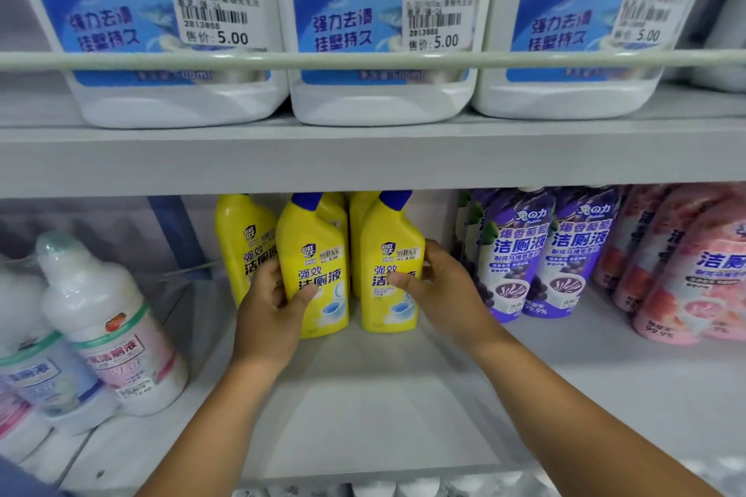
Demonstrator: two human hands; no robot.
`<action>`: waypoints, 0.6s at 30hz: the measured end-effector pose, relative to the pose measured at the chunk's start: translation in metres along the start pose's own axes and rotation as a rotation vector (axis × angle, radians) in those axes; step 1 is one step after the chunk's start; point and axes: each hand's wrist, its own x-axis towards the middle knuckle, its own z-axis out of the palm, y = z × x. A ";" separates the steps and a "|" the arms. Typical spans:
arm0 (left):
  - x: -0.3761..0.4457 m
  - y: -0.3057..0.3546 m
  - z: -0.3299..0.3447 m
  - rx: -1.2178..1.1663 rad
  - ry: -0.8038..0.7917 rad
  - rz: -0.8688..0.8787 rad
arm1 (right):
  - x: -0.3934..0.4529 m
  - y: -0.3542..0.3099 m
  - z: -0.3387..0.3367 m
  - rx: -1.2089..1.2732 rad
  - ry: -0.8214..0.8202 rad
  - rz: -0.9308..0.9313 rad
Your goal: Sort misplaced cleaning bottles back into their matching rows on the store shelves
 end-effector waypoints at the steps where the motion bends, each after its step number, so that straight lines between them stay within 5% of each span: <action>1: 0.003 -0.001 -0.001 0.014 -0.007 0.000 | 0.001 -0.001 0.001 -0.015 0.001 -0.011; 6: 0.012 -0.005 -0.005 0.198 0.007 0.062 | 0.007 -0.001 0.006 -0.323 0.090 -0.081; 18: 0.020 -0.011 -0.006 0.480 -0.105 0.120 | 0.015 0.018 0.012 -0.255 0.076 -0.100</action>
